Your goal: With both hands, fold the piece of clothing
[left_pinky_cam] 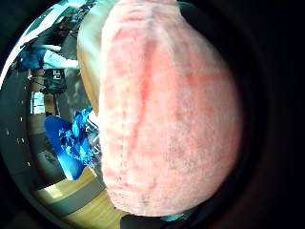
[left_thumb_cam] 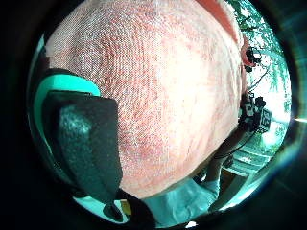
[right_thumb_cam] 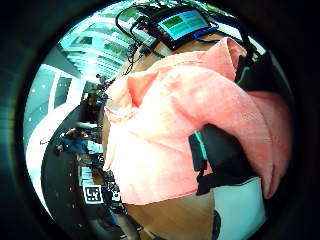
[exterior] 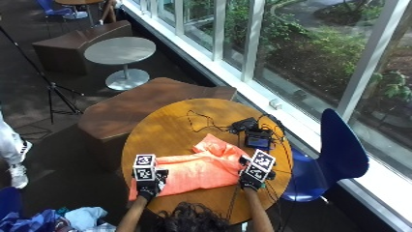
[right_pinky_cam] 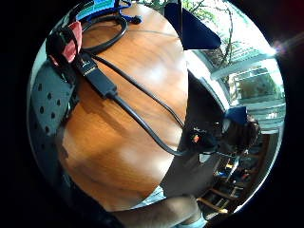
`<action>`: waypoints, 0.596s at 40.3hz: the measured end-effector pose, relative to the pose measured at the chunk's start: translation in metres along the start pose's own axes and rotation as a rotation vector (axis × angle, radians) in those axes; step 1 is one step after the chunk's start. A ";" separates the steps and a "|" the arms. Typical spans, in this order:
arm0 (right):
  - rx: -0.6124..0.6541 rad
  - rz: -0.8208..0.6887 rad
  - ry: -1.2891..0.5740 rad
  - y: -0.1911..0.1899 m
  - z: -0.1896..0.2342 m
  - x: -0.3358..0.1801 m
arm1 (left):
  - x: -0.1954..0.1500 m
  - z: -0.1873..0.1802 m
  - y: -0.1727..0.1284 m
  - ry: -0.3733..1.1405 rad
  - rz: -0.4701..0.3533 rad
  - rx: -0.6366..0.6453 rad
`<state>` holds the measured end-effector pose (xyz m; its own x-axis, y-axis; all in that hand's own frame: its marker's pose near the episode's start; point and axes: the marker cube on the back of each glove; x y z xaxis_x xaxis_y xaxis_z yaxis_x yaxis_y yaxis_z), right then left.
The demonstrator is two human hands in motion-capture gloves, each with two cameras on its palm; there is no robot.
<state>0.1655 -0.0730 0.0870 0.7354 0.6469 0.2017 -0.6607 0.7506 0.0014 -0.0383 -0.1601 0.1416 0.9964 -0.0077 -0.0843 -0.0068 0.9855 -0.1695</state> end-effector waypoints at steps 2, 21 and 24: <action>0.025 0.005 -0.018 -0.005 -0.004 0.003 | 0.010 -0.001 -0.001 -0.008 0.015 -0.008; 0.378 -0.179 -0.640 0.022 -0.110 -0.063 | 0.061 -0.013 -0.003 0.157 0.139 -0.025; 0.406 -0.301 -0.656 0.042 -0.122 -0.105 | 0.050 -0.025 0.007 0.264 0.142 0.008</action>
<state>0.0787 -0.0931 -0.0538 0.7354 0.1217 0.6666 -0.5450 0.6909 0.4751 0.0096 -0.1580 0.1116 0.9292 0.0871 -0.3590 -0.1425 0.9811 -0.1306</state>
